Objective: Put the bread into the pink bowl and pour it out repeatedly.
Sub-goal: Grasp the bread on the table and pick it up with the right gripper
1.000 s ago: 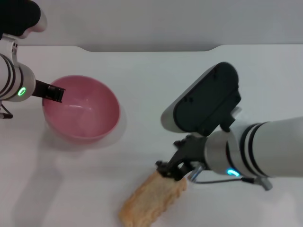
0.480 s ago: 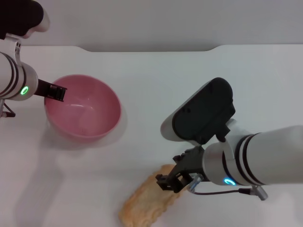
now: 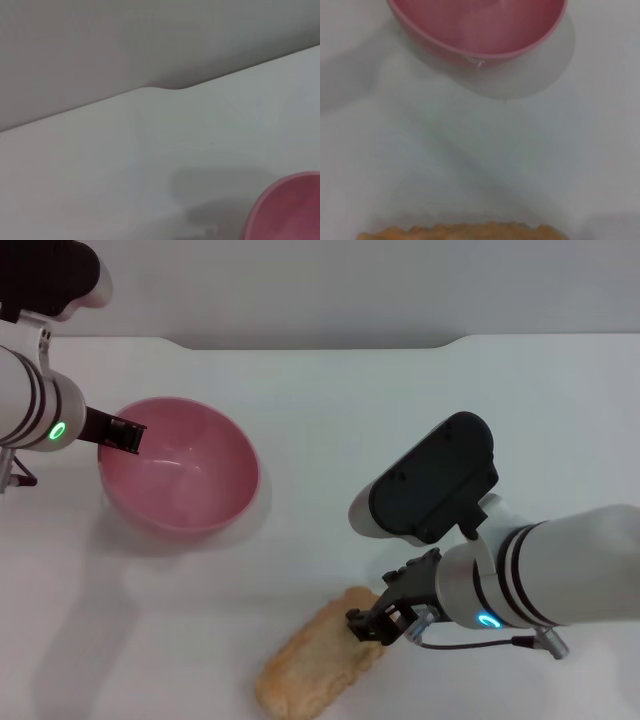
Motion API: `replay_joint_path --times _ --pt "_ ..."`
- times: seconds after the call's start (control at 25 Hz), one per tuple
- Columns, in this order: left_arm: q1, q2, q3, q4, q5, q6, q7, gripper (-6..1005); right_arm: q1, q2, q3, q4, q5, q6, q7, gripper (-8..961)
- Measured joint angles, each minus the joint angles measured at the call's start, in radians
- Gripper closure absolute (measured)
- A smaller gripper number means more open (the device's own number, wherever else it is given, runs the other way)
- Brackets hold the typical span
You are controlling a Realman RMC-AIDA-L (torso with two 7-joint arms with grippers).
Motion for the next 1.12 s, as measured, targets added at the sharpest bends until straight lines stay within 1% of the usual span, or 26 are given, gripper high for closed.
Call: replay_joint_path --times 0.28,0.8,1.12 --pt "0.0 0.0 0.0 0.0 -0.002 0.002 0.006 951 0.014 0.002 0.0 0.03 0.007 -0.029 0.0 351" --pt "-0.002 0.0 0.0 -0.001 -0.001 0.005 0.007 950 0.028 0.003 0.0 0.051 0.01 -0.03 0.002 352" --pt "0.0 0.0 0.0 -0.002 -0.001 0.005 0.008 950 0.037 0.001 -0.008 0.067 0.011 -0.022 -0.001 454"
